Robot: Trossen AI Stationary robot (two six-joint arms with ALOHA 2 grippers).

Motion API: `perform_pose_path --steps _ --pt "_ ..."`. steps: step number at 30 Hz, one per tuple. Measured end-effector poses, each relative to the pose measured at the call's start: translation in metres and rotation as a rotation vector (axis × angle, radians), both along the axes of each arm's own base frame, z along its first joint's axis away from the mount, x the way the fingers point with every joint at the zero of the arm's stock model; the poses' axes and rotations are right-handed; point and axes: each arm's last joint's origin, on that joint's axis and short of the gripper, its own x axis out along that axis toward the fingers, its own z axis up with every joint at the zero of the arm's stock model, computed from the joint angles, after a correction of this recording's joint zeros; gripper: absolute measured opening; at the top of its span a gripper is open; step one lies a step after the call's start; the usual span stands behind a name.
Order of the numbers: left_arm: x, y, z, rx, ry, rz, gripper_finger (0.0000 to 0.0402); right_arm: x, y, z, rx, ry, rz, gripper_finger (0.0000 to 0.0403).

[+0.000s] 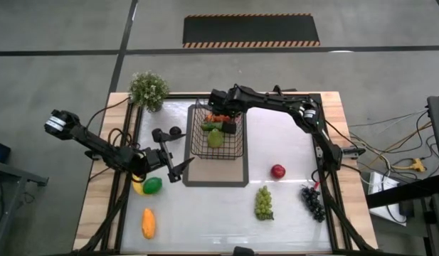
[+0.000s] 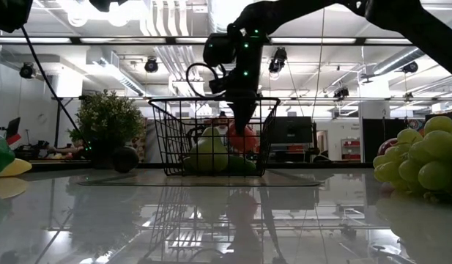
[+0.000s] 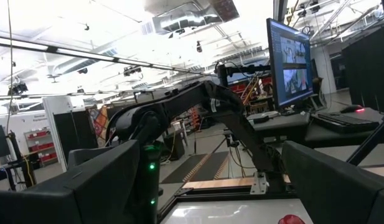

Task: Build produce basket
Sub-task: Put the pumpkin into the black wire basket

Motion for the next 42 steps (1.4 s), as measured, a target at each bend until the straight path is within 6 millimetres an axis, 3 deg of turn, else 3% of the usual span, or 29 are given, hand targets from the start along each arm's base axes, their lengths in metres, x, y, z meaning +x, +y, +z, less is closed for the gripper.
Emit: perform_pose_path --steps 7,17,22,26,31,38,42 --pt "0.0 0.0 0.0 0.0 0.0 0.0 0.0375 -0.001 0.0 0.0 0.001 0.008 0.0 0.0369" --pt "0.0 0.0 0.0 0.002 0.001 0.0 0.0375 -0.003 0.002 0.005 0.001 0.0 -0.005 0.037" --pt "0.0 0.0 0.0 0.003 0.001 0.0 0.0375 -0.005 0.01 0.02 -0.007 -0.039 -0.006 0.0355" --pt "0.0 0.0 0.0 0.006 0.003 0.001 0.0375 -0.009 0.019 0.039 -0.024 -0.09 0.009 0.0306" --pt "0.0 0.0 0.0 0.008 0.004 0.001 0.0375 -0.008 0.019 0.046 -0.077 -0.118 0.003 0.0197" --pt "0.0 0.0 -0.001 0.009 0.006 0.002 0.0375 -0.002 0.013 0.022 -0.136 -0.059 0.035 0.003" --pt "0.0 0.0 -0.002 0.01 0.009 0.001 0.0375 -0.002 0.008 0.009 -0.133 -0.048 0.026 0.0014"
